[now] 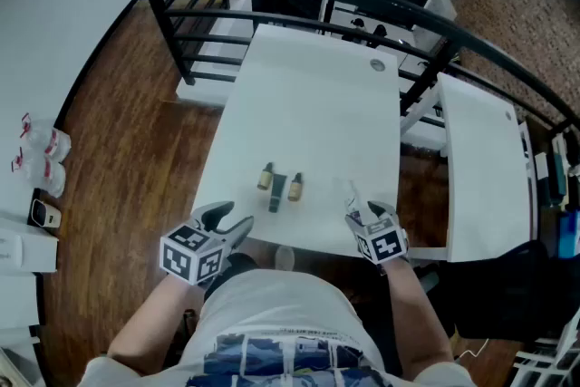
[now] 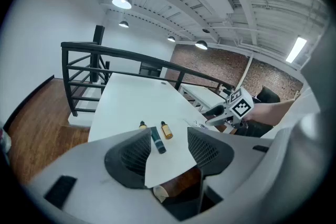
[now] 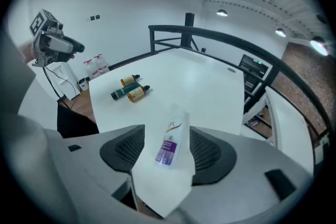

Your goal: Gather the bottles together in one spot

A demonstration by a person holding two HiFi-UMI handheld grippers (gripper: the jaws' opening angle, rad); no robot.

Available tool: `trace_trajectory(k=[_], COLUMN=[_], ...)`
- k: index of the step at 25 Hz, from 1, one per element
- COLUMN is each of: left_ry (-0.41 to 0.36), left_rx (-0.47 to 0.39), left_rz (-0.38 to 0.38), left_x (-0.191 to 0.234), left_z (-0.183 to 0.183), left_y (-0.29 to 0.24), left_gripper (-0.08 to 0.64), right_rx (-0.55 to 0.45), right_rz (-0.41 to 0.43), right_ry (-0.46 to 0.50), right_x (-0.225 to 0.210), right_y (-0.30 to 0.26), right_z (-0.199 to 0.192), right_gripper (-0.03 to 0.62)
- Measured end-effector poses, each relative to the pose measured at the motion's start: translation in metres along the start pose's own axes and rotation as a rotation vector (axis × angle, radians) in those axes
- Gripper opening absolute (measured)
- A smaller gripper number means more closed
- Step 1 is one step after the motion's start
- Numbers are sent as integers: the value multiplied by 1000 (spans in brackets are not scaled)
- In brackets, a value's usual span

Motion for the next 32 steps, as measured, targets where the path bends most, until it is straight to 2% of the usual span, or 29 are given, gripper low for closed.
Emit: trace_trajectory(k=[4,7,10,12,17,20,23,26,29,32], left_ry=[14,8,-19,-28,-62,-152,-248,-267,-276,-219], left_rx=[-14,15,49,69,89,111,146,147,143,164], left_rz=[17,13,15,3,-50,-128,-236,-329,-400,-442], left_x=[-9,-17,-18,-19,-29,-46,-67,-88,-104,-109], left_z=[18,24,31,37,60,77,93,119,146,165], left_y=[-25,-38,-53,-64,-98,-117,-136,-156,-175,-190], left_gripper=[193,193,193,193,193,193,193,193,203,242], right_rx=[58,122,123,122,81,-45,-228,-402,-523,-598], right_rz=[46,69,123,135,139,175,159,110,47,-5], right_ry=[2,-24,-35,-13,-68,-129,-103,-13,76,126], right_x=[-28,-40,-41,-38,-49,-49,-42,-36,-28,-20], right_y=[-41,-62,-74,-79,-76,-58,-27,3,25,37], right_z=[-5,-14,-14,-15,-21,-11,9,35,56,66], right_gripper=[268,268,296,238,210,207,207,207,207,207])
Point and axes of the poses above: the fingertips, and each gripper's own axes: y backward along the fingers, x to its left, z out of its top, the point moved 9 cm from there along y, backward along the fingers, and after that the axes turned 6 degrees about z, right-handed, at the moved point
